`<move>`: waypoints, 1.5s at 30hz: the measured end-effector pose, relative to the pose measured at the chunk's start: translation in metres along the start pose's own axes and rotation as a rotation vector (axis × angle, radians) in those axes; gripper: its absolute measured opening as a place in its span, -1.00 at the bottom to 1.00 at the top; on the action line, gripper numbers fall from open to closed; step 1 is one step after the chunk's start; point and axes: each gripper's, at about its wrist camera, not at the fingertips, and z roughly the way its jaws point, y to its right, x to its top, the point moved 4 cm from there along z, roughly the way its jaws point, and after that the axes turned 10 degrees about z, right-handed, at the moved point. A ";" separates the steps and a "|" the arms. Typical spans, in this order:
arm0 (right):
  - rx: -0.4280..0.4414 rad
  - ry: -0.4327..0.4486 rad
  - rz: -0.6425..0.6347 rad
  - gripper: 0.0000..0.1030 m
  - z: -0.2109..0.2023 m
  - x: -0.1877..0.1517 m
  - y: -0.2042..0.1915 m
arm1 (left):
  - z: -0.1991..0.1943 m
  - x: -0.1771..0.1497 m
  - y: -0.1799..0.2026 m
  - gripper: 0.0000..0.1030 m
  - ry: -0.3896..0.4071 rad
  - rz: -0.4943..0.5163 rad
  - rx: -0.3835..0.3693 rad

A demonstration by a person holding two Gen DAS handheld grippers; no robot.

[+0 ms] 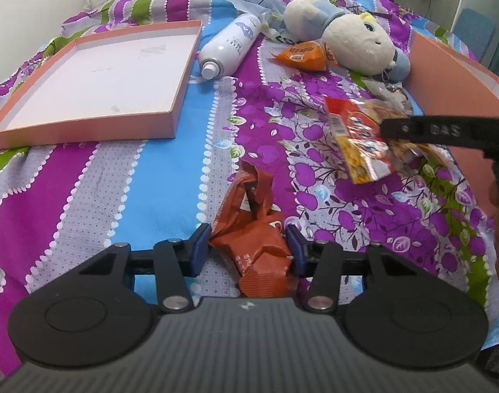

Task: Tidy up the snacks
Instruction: 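Lift both held snacks and carry them over the pink box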

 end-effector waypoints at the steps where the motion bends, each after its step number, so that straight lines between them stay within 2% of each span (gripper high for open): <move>1: -0.001 0.003 0.009 0.05 -0.006 0.000 0.000 | -0.003 0.001 -0.001 0.05 0.003 -0.007 -0.005; 10: -0.019 0.059 0.051 0.05 -0.064 -0.001 0.006 | -0.043 0.019 -0.002 0.06 0.053 -0.034 -0.063; 14: -0.029 0.088 0.067 0.05 -0.090 0.001 0.010 | -0.065 0.025 0.012 0.06 0.068 -0.012 -0.117; 20: -0.057 0.103 0.122 0.05 -0.126 0.000 0.019 | -0.093 0.039 0.024 0.06 0.101 0.000 -0.148; 22: -0.042 0.103 0.143 0.05 -0.140 0.000 0.019 | -0.103 0.044 0.025 0.06 0.108 -0.002 -0.161; 33: -0.055 0.153 0.149 0.05 -0.195 0.002 0.023 | -0.165 0.077 0.052 0.06 0.194 0.042 -0.216; 39: -0.077 0.189 0.158 0.05 -0.228 0.007 0.035 | -0.185 0.091 0.081 0.06 0.223 0.083 -0.268; 45: -0.121 0.207 0.164 0.05 -0.253 0.010 0.058 | -0.188 0.105 0.124 0.06 0.239 0.138 -0.347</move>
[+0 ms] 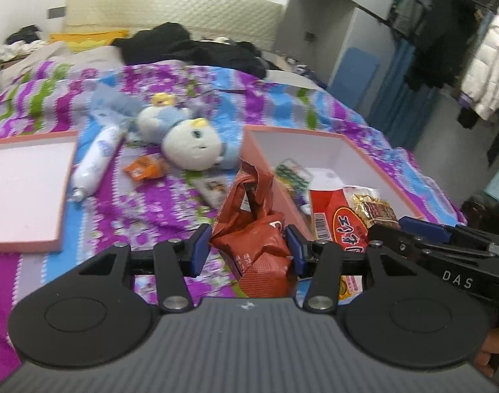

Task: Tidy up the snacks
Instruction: 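Lift both held snacks and carry them over the pink box, then open both tools to drop the snacks into the pink box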

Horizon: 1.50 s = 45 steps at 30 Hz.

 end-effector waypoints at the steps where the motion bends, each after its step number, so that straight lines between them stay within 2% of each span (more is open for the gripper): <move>1: -0.009 0.003 0.006 0.05 -0.002 0.002 0.005 | 0.004 0.003 0.005 0.06 0.002 0.007 -0.013; 6: -0.061 0.027 0.036 0.05 -0.001 0.014 0.032 | 0.031 0.022 0.034 0.06 0.013 0.044 -0.104; 17: -0.163 0.047 0.062 0.05 0.049 0.052 0.103 | 0.118 0.085 0.067 0.06 0.012 0.108 -0.145; 22: -0.193 0.024 0.083 0.05 0.080 0.059 0.135 | 0.174 0.103 0.077 0.07 -0.030 0.118 -0.161; 31: -0.213 -0.064 0.126 0.07 0.140 0.045 0.167 | 0.255 0.098 0.079 0.07 -0.141 0.152 -0.181; 36: -0.211 -0.090 0.154 0.13 0.152 0.039 0.170 | 0.268 0.098 0.079 0.09 -0.150 0.167 -0.179; 38: -0.215 -0.101 0.152 0.16 0.152 0.039 0.170 | 0.267 0.099 0.080 0.22 -0.145 0.163 -0.188; 42: -0.221 -0.086 0.156 0.34 0.141 0.042 0.168 | 0.250 0.103 0.079 0.24 -0.116 0.160 -0.179; 45: -0.207 -0.065 0.164 0.35 0.125 0.043 0.162 | 0.228 0.104 0.080 0.24 -0.093 0.160 -0.174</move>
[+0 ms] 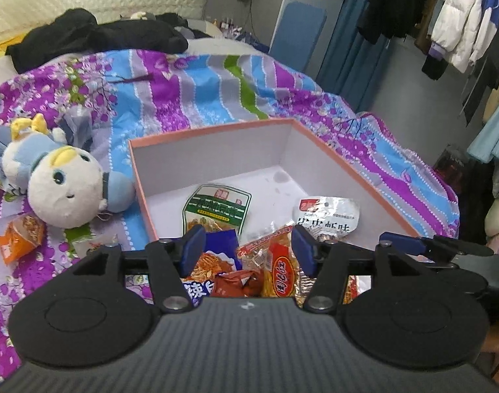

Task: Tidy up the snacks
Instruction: 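Open both tools to drop the snacks into the pink box, then withdraw both tools from the box toward the remaining snacks by the plush toy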

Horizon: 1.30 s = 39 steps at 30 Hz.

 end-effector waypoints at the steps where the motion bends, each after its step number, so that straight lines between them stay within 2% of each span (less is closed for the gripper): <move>1: 0.004 0.004 0.001 0.35 -0.004 0.000 -0.001 | -0.008 -0.001 0.002 0.24 0.008 0.001 0.002; 7: 0.038 0.052 -0.005 0.35 -0.045 -0.007 -0.020 | -0.065 -0.008 0.010 0.24 0.061 0.006 0.012; 18: 0.099 0.127 -0.001 0.35 -0.117 -0.025 -0.046 | -0.150 -0.039 0.013 0.24 0.132 -0.056 0.017; 30: 0.180 0.138 -0.040 0.35 -0.154 -0.055 -0.080 | -0.212 -0.083 0.009 0.24 0.162 -0.062 0.110; 39: 0.241 0.111 -0.080 0.35 -0.165 -0.086 -0.107 | -0.242 -0.128 -0.009 0.24 0.157 -0.152 0.170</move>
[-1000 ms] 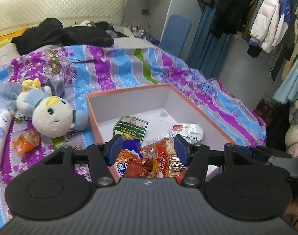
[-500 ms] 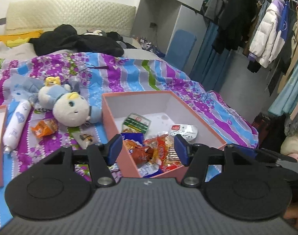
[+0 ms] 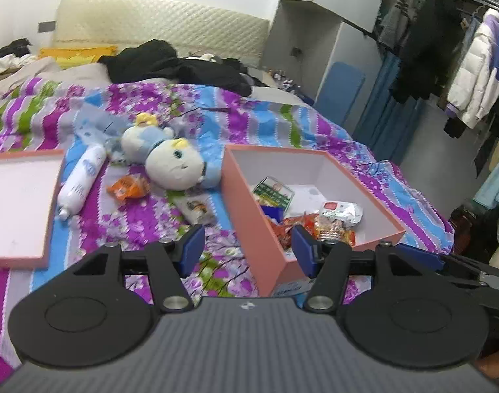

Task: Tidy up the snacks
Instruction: 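Withdraw both tools from the box toward the remaining snacks by the plush toy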

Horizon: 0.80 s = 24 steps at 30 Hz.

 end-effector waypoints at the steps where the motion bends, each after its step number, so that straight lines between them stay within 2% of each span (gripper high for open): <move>1: 0.008 -0.001 -0.003 0.35 -0.001 -0.003 -0.003 | -0.001 -0.004 -0.002 0.24 -0.002 -0.001 0.007; 5: 0.022 -0.010 -0.038 0.35 -0.001 -0.018 -0.013 | -0.004 -0.021 -0.011 0.24 -0.018 -0.007 0.031; 11: 0.048 -0.076 -0.057 0.35 0.009 -0.042 -0.024 | 0.000 -0.038 -0.027 0.24 -0.032 -0.019 0.066; 24: 0.028 -0.121 -0.054 0.35 0.051 -0.057 -0.040 | 0.041 -0.052 -0.070 0.24 -0.070 -0.068 0.098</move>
